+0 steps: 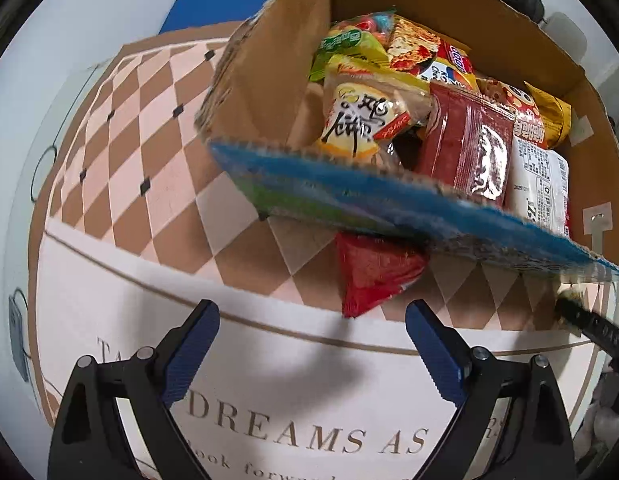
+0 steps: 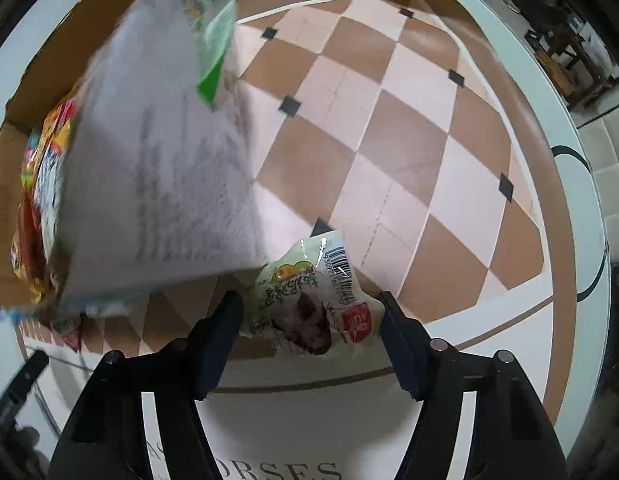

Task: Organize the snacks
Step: 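Move both tools back to the last snacks beside the box, then grasp the red triangle pack with left tool while right tool grasps clear bread bag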

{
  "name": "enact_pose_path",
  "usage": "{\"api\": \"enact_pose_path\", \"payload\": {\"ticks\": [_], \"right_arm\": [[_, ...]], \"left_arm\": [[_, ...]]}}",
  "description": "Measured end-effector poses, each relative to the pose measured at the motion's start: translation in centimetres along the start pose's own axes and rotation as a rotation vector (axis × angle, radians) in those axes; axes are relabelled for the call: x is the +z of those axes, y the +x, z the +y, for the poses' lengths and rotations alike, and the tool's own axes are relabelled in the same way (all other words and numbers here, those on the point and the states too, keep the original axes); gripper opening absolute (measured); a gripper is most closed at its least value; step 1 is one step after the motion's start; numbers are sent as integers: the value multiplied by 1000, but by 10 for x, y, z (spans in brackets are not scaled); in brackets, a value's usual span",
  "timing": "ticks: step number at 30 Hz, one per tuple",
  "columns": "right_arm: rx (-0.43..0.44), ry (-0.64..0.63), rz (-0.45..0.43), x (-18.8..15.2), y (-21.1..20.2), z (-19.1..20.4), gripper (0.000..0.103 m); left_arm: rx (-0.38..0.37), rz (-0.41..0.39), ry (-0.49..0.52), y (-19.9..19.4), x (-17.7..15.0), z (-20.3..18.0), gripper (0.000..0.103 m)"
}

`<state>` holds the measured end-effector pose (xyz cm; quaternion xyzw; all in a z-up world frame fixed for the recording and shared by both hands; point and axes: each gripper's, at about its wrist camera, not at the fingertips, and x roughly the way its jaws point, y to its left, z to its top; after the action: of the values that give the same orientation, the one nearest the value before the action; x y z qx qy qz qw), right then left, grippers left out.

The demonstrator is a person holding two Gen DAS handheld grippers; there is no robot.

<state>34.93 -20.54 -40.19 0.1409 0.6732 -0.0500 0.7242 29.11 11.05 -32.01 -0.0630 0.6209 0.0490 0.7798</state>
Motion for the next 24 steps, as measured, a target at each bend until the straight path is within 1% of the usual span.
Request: {"api": "enact_pose_path", "payload": {"ticks": [2, 4, 8, 10, 12, 14, 15, 16, 19, 20, 21, 24], "right_arm": [[8, -24, 18, -8, 2, 7, 69], [11, -48, 30, -18, 4, 15, 69], [31, -60, 47, -31, 8, 27, 69], [31, -63, 52, -34, 9, 31, 69], [31, -68, 55, -36, 11, 34, 69], [30, -67, 58, -37, 13, 36, 69], [31, -62, 61, -37, 13, 34, 69], [32, -56, 64, -35, 14, 31, 69], [35, -45, 73, -36, 15, 30, 68], [32, -46, 74, -31, 17, 26, 68], [30, -47, 74, -28, 17, 23, 63], [31, -53, 76, -30, 14, 17, 61]], "left_arm": [[-28, -7, 40, 1, 6, -5, 95], [-34, -20, 104, 3, 10, -17, 95], [-49, -9, 215, 13, 13, -42, 95], [-41, -4, 252, 19, 15, -52, 95], [-40, 0, 262, 25, 17, -58, 94], [-46, 2, 258, 29, 19, -61, 80], [-54, 9, 256, 31, 20, -62, 59], [-46, 15, 254, 33, 20, -63, 49], [-59, 6, 237, 31, 19, -62, 46], [-60, 3, 231, 31, 18, -60, 46], [-65, 2, 225, 29, 17, -59, 45], [-71, 7, 215, 23, 6, -52, 45]]}}
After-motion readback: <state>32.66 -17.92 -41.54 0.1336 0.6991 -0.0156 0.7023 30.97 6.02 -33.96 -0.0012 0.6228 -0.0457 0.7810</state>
